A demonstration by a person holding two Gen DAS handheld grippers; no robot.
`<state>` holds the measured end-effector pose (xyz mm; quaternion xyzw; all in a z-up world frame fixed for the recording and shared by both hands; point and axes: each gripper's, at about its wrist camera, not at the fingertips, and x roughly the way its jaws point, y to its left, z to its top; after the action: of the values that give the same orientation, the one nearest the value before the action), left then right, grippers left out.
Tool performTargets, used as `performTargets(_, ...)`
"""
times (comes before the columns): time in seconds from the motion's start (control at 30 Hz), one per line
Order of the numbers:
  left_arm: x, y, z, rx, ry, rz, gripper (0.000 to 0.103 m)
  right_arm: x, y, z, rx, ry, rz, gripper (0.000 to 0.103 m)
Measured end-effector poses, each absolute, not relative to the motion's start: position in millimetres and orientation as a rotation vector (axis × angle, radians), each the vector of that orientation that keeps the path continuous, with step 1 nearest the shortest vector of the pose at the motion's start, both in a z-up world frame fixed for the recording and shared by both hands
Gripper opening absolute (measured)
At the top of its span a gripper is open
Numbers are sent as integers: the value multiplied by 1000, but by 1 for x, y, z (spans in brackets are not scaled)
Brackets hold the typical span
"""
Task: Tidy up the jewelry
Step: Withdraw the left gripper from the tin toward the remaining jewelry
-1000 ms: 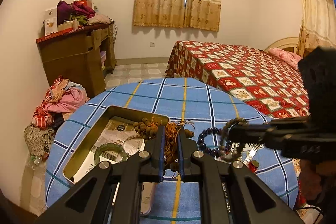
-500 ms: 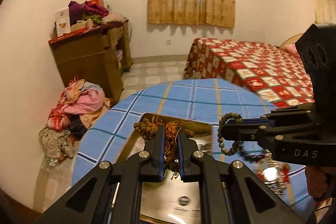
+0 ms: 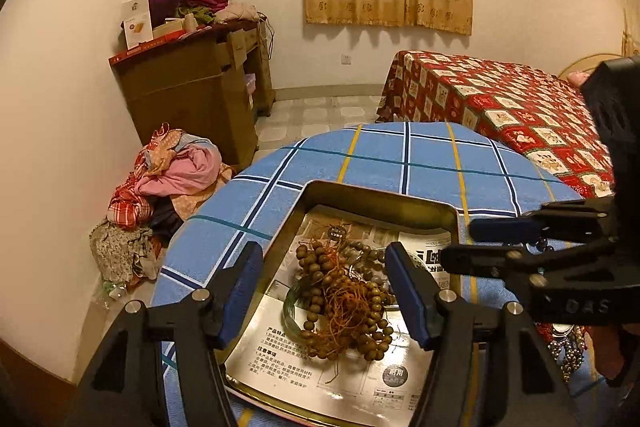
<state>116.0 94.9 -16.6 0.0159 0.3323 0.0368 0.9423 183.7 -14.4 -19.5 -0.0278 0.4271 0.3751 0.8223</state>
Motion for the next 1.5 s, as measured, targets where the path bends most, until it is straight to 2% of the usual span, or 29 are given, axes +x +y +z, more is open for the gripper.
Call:
performTargets(0.03, 116, 95, -16, 35, 678, 76, 64, 181, -18, -17, -58, 893, 792, 64)
performTargets(0.2, 113, 93, -13, 35, 678, 80, 64, 169, -33, -9, -46, 867, 791, 67)
performTargets(0.27, 111, 90, -13, 36, 675, 78, 64, 165, -38, -9, -46, 857, 780, 73)
performTargets(0.67, 76, 52, -8, 42, 634, 14, 64, 138, -121, -25, 52, 877, 645, 79)
performTargets(0.9, 51, 8, -17, 78, 646, -72, 64, 115, -172, -36, 118, 881, 526, 80)
performTargets(1.23, 35, -53, -51, 147, 742, -209, 64, 82, -205, -53, 102, 889, 451, 81)
performTargets(1.5, 42, -62, -73, 128, 827, -248, 62, 74, -211, -60, 66, 870, 422, 81)
